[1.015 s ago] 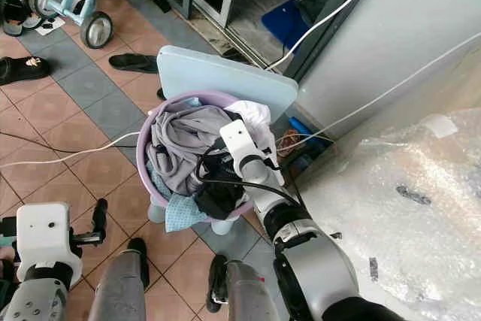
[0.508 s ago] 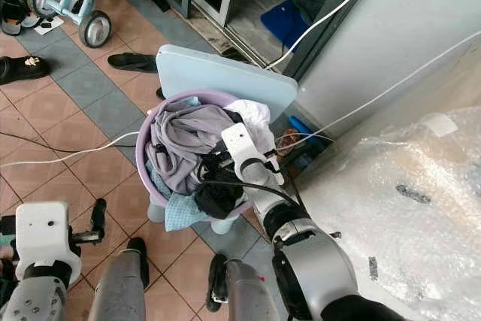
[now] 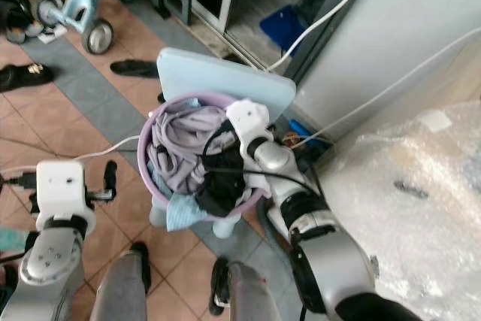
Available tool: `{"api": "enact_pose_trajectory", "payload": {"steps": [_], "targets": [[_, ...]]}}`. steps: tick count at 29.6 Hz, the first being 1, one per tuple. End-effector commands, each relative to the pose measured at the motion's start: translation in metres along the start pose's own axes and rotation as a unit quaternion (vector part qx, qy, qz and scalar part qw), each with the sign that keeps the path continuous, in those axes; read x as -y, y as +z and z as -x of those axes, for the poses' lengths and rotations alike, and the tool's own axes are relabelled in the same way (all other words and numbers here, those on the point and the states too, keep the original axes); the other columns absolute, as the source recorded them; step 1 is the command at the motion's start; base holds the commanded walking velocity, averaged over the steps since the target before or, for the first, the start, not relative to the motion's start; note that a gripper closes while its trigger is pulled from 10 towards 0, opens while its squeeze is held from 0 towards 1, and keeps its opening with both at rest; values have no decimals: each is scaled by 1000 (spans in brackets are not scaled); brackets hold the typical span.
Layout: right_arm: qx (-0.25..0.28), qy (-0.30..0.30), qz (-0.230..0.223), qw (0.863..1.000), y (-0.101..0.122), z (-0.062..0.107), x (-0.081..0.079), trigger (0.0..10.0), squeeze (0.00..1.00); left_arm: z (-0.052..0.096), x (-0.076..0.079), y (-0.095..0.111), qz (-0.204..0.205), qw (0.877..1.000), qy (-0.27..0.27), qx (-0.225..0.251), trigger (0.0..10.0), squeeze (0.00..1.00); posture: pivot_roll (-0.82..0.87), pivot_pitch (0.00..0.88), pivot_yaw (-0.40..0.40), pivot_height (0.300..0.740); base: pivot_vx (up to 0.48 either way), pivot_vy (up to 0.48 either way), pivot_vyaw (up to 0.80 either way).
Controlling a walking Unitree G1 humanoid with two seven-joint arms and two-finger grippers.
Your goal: Clothes washing
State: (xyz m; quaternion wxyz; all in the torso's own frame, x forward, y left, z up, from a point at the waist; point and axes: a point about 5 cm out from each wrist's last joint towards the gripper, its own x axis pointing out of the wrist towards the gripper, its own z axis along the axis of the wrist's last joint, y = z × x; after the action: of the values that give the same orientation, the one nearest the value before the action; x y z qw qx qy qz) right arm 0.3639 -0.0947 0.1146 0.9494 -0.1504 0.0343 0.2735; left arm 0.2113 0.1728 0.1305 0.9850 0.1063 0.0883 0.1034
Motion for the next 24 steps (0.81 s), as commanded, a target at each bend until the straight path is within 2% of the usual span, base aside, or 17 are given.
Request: {"api": "enact_pose_trajectory", "payload": {"steps": [1,2,3,4,5,6,7,8,9,10,13,14,15,17,21,24], "targets": [[51,-4,-7,999,13,15,14,0,0,-6,1,0,-6,1000,-1,3,10000,0,139,99,-162,740,0,0,0],[83,-21,-9,996,23,28,19,0,0,-13,0,2,-5,1000,-2,11,10000,0,138,81,-133,740,0,0,0],[83,-21,-9,996,23,28,19,0,0,-13,0,2,-5,1000,-2,11,10000,0,138,81,-133,740,0,0,0],[99,-43,-15,994,26,37,20,0,0,-14,0,3,-6,1000,0,15,10000,0,121,75,-132,740,0,0,0],[124,-92,-18,988,31,55,22,0,0,-19,1,5,-5,1000,0,21,10000,0,98,61,-120,740,0,0,0],[124,-92,-18,988,31,55,22,0,0,-19,1,5,-5,1000,0,21,10000,0,98,61,-120,740,0,0,0],[142,-130,-12,981,33,69,22,0,0,-21,3,4,-3,1000,-5,24,10000,0,89,45,-111,740,0,0,0],[142,-130,-12,981,33,69,22,0,0,-21,3,4,-3,1000,-5,24,10000,0,89,45,-111,740,0,0,0],[143,-173,-17,974,30,83,20,0,0,-25,6,2,-2,1000,-9,24,10000,0,66,11,-92,740,0,0,0],[141,-192,-21,971,27,89,17,0,0,-27,9,1,3,1000,-15,25,10000,0,52,0,-83,740,0,0,0],[118,-207,-18,971,22,100,9,78,0,-31,18,1,10,999,-30,29,10000,0,37,0,-74,740,0,0,0],[111,-209,-17,972,21,101,7,4627,0,-32,20,1,10,999,-33,30,10000,0,30,0,-70,740,0,0,0],[103,-212,-28,972,19,101,5,10000,0,-35,27,1,14,998,-43,34,10000,0,13,0,-65,740,0,0,0],[99,-219,-23,970,18,102,6,10000,0,-38,34,2,15,997,-56,41,10000,0,4,0,-63,740,0,0,-497],[96,-243,-30,965,20,100,15,10000,0,-44,36,2,21,997,-57,45,10000,0,2,0,-60,740,0,0,-706],[107,-254,-22,961,30,94,23,10000,0,-51,36,7,23,997,-51,59,10000,0,8,0,-58,740,0,0,-758]]}}
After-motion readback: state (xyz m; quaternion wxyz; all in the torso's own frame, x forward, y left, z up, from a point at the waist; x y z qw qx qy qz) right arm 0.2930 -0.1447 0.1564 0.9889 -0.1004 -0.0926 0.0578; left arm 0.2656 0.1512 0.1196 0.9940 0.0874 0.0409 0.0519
